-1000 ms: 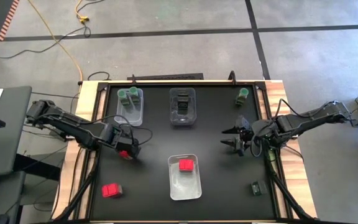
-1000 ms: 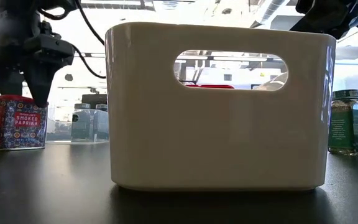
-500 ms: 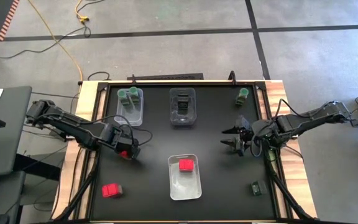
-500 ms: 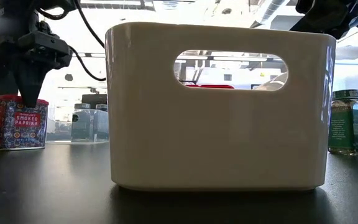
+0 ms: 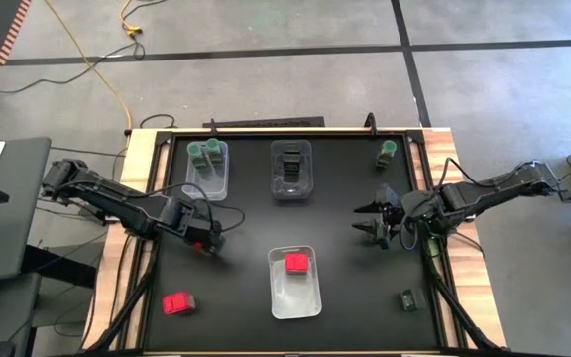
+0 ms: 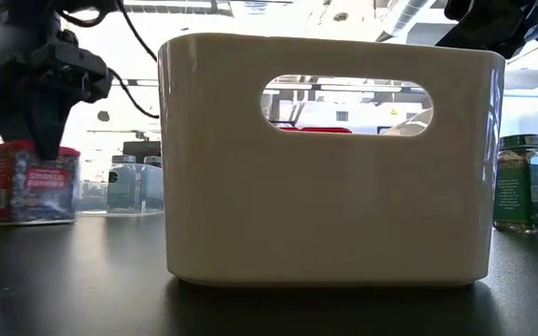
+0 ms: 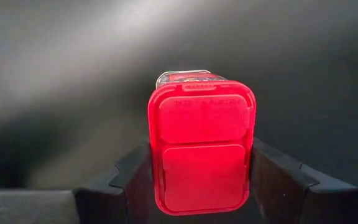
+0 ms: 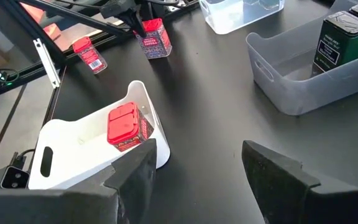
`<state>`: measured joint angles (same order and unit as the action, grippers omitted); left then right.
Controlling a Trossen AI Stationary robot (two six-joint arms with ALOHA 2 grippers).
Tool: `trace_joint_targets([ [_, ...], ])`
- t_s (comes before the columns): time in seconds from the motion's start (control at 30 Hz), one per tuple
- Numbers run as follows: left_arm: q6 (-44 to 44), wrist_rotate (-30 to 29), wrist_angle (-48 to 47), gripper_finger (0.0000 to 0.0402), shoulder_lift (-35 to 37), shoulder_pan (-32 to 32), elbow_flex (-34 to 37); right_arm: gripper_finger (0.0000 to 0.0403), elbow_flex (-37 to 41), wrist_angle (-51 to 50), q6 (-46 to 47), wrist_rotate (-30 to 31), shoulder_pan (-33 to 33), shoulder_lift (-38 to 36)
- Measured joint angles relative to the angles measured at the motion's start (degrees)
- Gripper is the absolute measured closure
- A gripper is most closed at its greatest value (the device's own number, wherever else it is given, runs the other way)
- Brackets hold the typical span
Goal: Sort spices by type
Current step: Put the top red seasoning can into the white bin
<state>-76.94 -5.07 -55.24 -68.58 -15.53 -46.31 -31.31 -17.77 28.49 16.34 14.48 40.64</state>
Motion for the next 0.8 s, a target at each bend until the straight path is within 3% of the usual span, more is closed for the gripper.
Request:
trace_joint_targets([
  [0.23,7.21,-4.66,-0.10,0.0192,-0.04,-0.01,-4.70,0.0137,0.00,-2.98,0.01,0.00,0.00,0.02],
  [0.5,16.10,-7.82,-2.13,0.0192,-0.32,-0.02,-16.67,0.0137,0.00,-3.55,0.02,0.00,0.00,0.02],
  [0.63,20.81,-7.97,-5.62,0.0192,-4.56,-0.37,-25.46,0.0137,0.00,-3.65,2.69,0.00,0.00,0.02],
  [0.8,29.29,-7.99,-11.98,0.0192,-15.40,-2.48,-40.49,0.0137,0.00,-4.76,8.01,0.00,0.00,0.00],
])
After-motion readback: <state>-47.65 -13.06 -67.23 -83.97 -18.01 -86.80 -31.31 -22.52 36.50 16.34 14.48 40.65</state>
